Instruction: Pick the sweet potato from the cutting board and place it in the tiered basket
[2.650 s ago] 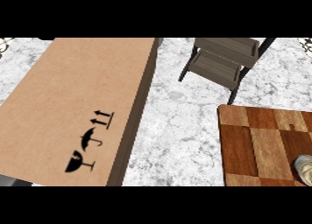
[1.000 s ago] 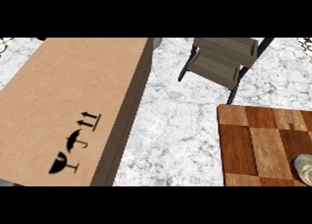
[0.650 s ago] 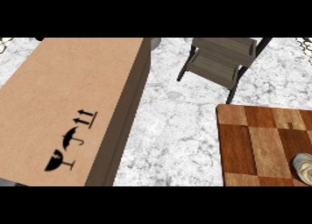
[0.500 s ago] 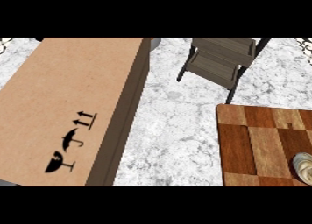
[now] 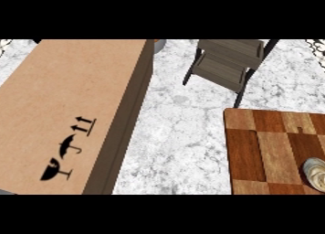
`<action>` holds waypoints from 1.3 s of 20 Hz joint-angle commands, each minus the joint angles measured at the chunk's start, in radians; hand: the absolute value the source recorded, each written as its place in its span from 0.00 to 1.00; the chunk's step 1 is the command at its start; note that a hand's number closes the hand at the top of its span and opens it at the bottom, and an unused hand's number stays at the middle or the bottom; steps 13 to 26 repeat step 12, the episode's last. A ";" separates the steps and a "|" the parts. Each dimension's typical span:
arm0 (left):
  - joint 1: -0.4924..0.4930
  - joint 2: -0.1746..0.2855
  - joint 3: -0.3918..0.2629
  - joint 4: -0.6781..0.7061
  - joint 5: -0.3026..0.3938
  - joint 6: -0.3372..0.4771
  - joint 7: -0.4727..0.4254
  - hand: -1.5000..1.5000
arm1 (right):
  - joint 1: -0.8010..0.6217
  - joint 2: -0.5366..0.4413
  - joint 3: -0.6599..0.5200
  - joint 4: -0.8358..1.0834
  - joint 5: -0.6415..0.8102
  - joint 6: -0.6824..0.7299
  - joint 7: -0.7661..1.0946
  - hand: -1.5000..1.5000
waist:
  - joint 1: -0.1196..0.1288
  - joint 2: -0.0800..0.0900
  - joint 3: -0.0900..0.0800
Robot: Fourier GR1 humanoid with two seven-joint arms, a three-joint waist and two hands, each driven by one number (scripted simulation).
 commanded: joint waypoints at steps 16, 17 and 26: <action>-0.030 -0.040 0.017 -0.008 -0.043 0.004 0.045 0.50 | 0.168 -0.403 -0.205 0.069 -0.193 0.346 -0.098 0.00 | 0.001 0.003 0.000; -0.030 -0.040 0.017 -0.008 -0.043 0.004 0.045 0.50 | 0.168 -0.403 -0.205 0.069 -0.193 0.346 -0.098 0.00 | 0.001 0.003 0.000; -0.030 -0.040 0.017 -0.008 -0.043 0.004 0.045 0.50 | 0.168 -0.403 -0.205 0.069 -0.193 0.346 -0.098 0.00 | 0.001 0.003 0.000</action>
